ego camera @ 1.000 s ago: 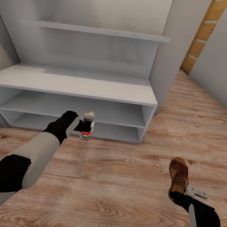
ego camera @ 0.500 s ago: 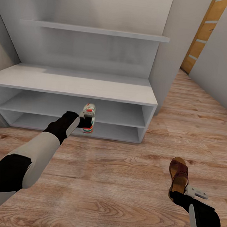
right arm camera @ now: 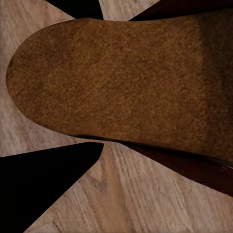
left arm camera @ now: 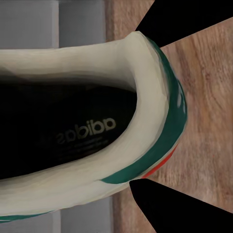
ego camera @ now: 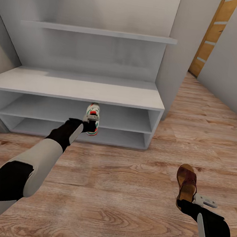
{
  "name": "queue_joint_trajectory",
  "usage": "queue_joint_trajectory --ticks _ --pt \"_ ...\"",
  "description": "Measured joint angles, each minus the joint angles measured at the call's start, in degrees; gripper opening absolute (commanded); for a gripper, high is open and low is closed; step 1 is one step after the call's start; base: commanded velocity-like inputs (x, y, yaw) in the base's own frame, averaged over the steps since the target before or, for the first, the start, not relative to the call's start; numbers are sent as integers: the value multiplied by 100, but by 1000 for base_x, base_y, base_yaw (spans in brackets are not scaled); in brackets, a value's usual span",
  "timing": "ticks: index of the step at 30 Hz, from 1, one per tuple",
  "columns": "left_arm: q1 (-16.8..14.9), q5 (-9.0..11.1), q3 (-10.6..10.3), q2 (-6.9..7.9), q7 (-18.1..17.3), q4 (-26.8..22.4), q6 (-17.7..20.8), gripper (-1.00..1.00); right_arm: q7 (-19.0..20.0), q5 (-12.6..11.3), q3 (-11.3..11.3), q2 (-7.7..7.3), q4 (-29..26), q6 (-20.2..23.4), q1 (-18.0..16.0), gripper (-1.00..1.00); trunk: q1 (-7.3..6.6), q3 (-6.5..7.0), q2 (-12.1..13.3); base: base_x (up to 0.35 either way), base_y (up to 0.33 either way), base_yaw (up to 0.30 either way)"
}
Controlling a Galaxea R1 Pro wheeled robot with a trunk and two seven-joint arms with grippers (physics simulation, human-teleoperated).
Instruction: Pick up the two gym shoes and the two sandals from the corridor floor and place them onto the hallstand (shoe rack) in the corridor, making sure they are on the rack and not on the floor. Arrange them so the two gym shoes are next to each other and the two sandals are next to each other.
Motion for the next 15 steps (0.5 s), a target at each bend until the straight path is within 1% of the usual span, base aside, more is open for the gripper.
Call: queue_joint_trajectory --ticks 2,7,8,11,13,15 --pt "14 0 -67 0 -1 0 -22 -100 3 -1 0 0 0 2 0 -100 0 0 0 0 0 0" --pt "35 7 -361 0 0 3 -220 -100 2 0 0 0 0 2 0 -100 0 0 0 0 0 0" --pt "37 3 -395 0 -2 4 -231 -100 0 0 0 0 0 2 0 -100 0 0 0 0 0 0" --pt "43 12 -569 0 -18 7 -259 -100 -3 2 0 0 0 1 0 -100 0 0 0 0 0 0" --pt "73 25 -727 0 -27 8 -273 -100 -2 -2 0 0 0 1 0 -100 0 0 0 0 0 0" --pt "104 25 -820 -1 -31 8 -282 -100 -2 -1 0 0 0 1 0 -100 0 0 0 0 0 0"
